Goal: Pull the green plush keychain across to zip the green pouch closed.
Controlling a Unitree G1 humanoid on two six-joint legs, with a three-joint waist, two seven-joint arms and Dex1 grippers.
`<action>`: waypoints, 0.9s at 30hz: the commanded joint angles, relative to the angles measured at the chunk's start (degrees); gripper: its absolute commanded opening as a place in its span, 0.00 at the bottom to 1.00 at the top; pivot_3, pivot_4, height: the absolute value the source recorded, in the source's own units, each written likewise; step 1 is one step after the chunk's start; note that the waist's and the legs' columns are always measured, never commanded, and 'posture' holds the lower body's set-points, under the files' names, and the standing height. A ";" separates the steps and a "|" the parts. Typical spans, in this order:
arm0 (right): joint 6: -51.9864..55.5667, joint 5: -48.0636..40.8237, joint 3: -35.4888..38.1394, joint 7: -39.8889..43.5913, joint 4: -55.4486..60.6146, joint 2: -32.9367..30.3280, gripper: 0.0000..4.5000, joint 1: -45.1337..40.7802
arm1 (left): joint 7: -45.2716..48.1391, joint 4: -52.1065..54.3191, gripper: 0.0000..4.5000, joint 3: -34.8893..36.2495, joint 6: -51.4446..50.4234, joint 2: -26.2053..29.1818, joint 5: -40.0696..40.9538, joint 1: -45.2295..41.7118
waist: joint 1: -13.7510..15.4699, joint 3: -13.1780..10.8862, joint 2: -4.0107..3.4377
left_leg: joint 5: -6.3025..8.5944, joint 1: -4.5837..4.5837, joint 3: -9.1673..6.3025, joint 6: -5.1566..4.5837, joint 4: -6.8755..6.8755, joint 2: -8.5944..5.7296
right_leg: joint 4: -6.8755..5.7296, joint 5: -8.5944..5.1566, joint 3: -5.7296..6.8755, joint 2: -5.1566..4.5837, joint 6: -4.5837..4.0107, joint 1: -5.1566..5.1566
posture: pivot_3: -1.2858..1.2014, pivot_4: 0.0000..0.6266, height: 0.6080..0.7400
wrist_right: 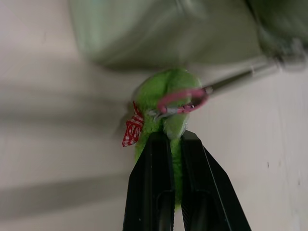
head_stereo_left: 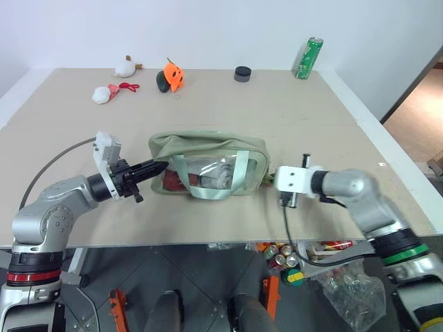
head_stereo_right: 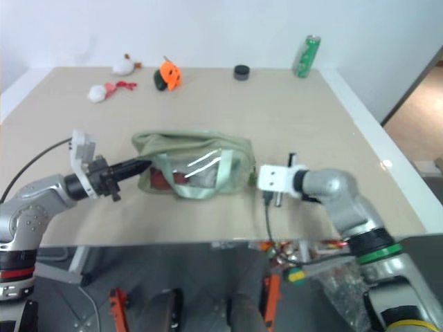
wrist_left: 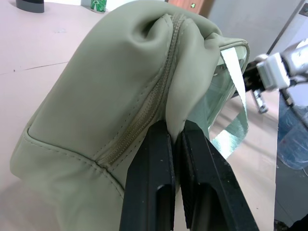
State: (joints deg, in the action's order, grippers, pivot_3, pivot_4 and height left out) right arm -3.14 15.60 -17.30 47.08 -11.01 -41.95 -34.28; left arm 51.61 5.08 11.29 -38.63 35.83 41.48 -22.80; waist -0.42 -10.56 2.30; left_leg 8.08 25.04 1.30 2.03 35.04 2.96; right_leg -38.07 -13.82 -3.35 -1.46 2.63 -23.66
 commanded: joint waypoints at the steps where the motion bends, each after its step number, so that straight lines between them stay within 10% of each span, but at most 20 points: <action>1: -0.10 1.85 -0.63 -1.46 -3.07 1.87 0.01 -1.07 | -0.43 -0.18 0.00 -0.44 -0.83 0.11 -0.42 0.55 | -0.06 0.03 0.05 | 0.00 -0.01 0.00 0.00 0.04 0.01 | 0.01 0.01 0.00 0.00 0.00 0.03 | 0.52 0.24 1.00; 3: 0.23 1.29 0.32 -1.46 -4.19 2.38 0.01 -1.94 | -0.63 0.10 0.00 -0.01 -0.97 0.25 -0.19 0.76 | -0.20 0.03 0.05 | 0.00 -0.04 0.00 0.00 0.09 0.03 | 0.01 0.04 0.02 0.00 -0.02 0.07 | 0.52 0.24 1.00; 11: 11.35 -12.69 9.16 6.58 -0.02 2.22 0.60 -2.50 | -1.83 0.83 0.00 1.10 -1.24 0.28 0.21 1.70 | -0.62 0.02 0.03 | 0.03 -0.03 -0.04 -0.05 0.11 0.10 | 0.01 0.05 0.08 0.04 -0.05 0.10 | 0.52 0.24 1.00; 16: 18.67 -20.74 16.16 10.37 0.92 -0.60 0.98 -3.52 | -4.59 -0.66 0.37 3.56 -3.32 -0.56 2.50 -0.78 | -0.63 -0.04 -0.01 | 0.04 0.02 -0.05 -0.07 0.10 0.11 | 0.01 0.04 0.09 0.06 -0.04 0.06 | 0.52 0.24 1.00; 24: 34.31 -35.92 26.37 17.02 2.59 -5.27 1.00 -2.96 | -4.82 3.31 0.98 10.83 -9.48 3.08 12.12 -3.32 | -0.83 -0.10 0.02 | 0.07 0.16 -0.02 -0.11 -0.01 0.14 | 0.00 0.00 0.06 0.11 -0.07 -0.14 | 0.52 0.24 1.00; 27: 39.73 -41.56 30.64 21.07 4.52 -9.33 1.00 0.26 | -2.97 3.11 0.99 16.65 -9.05 6.86 13.60 0.23 | -0.91 -0.11 0.00 | 0.07 0.19 0.02 -0.11 -0.13 0.15 | 0.00 0.00 0.02 0.13 -0.03 -0.25 | 0.52 0.24 1.00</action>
State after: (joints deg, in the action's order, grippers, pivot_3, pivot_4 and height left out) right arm 33.77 -21.93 8.88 65.58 -9.29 -48.49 -35.04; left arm 47.37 7.11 22.65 -47.97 40.04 53.46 -24.16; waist -1.33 -10.67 2.30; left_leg 8.16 25.21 1.34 1.92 34.85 3.10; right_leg -38.07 -13.84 -3.35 -1.33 2.65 -23.91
